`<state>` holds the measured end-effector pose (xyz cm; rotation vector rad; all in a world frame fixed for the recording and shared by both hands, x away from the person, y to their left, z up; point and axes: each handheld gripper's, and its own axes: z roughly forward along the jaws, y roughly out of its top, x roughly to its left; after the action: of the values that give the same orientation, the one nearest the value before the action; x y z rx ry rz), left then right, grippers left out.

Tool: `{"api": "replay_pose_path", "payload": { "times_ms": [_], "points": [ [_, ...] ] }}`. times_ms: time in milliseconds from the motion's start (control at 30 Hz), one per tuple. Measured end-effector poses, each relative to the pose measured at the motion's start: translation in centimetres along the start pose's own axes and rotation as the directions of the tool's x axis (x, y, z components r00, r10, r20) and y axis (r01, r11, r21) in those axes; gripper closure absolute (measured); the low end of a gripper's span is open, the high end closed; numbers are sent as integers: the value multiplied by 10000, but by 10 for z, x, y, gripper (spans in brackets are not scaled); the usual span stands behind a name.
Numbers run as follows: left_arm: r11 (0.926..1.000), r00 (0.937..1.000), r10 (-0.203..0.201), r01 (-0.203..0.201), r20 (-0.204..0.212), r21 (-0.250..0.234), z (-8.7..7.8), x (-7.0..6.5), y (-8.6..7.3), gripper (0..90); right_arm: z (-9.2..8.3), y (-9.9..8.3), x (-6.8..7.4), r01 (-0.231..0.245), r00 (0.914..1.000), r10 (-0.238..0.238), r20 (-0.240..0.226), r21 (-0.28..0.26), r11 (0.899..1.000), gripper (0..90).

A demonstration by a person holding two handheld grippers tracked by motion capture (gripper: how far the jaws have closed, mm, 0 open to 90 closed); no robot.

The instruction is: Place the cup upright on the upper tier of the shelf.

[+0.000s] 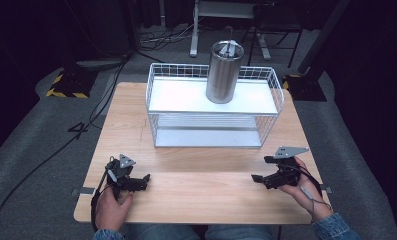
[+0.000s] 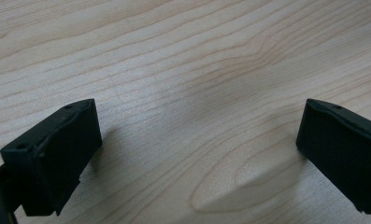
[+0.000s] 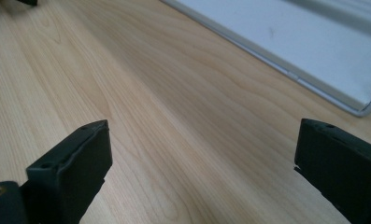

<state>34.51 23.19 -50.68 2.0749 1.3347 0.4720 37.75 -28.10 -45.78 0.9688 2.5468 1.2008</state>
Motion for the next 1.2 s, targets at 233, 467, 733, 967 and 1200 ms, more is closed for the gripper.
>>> {"api": "replay_pose_path", "payload": {
  "times_ms": [233,467,733,967,1200],
  "points": [
    [10000,10000,-2,2,2,-1,0,0,0,5,12,-15,1,-120,9999,118,79,157,9998,42],
    [10000,10000,1,-1,0,0,0,0,0,5,20,-24,6,377,9983,-393,424,369,9986,40],
    [10000,10000,-2,2,3,1,0,0,0,5,28,-31,11,927,9915,-991,843,763,9928,39],
    [10000,10000,7,-7,-2,3,0,0,0,5,35,-37,12,847,9921,-892,880,531,9950,0],
    [10000,10000,16,-16,-21,-1,0,0,0,5,35,-37,12,850,9921,-893,880,518,9950,0]
  ]
}}
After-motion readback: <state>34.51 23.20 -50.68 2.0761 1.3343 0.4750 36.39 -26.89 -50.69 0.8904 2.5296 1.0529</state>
